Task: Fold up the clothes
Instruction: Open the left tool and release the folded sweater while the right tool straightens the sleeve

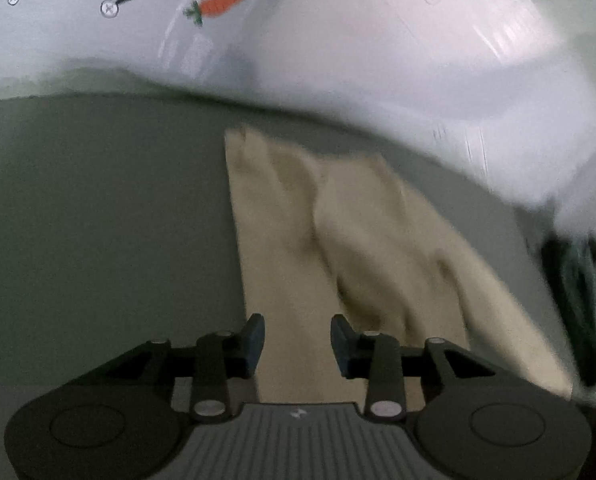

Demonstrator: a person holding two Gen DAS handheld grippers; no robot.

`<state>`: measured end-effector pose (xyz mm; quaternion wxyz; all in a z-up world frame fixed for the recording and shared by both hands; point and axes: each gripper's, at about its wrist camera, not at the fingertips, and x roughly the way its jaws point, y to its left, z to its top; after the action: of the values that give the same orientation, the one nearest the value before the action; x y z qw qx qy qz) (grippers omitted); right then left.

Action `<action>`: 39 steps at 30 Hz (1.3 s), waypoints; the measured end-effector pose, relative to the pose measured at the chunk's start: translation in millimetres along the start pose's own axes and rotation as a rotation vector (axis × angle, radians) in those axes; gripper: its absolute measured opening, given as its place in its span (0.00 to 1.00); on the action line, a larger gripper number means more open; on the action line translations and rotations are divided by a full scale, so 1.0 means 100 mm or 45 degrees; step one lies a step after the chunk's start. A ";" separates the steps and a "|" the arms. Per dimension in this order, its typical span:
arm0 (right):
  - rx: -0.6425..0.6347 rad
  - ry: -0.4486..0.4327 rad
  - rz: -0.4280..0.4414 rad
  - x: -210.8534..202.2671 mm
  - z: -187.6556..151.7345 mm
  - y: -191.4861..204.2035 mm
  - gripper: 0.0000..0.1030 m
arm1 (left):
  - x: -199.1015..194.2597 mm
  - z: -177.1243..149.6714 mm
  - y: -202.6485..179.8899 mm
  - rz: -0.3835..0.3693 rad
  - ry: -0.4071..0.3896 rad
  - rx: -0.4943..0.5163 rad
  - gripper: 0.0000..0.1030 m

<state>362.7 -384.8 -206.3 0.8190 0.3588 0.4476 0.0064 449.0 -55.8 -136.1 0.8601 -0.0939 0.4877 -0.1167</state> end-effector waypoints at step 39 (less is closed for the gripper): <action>-0.705 -0.084 0.339 -0.90 -0.76 0.70 0.00 | -0.67 -1.65 0.06 0.179 0.116 -0.094 0.44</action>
<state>275.0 -318.1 -125.1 0.8917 0.1775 0.3510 0.2238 274.8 -38.4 -166.7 0.8389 -0.0857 0.5358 -0.0422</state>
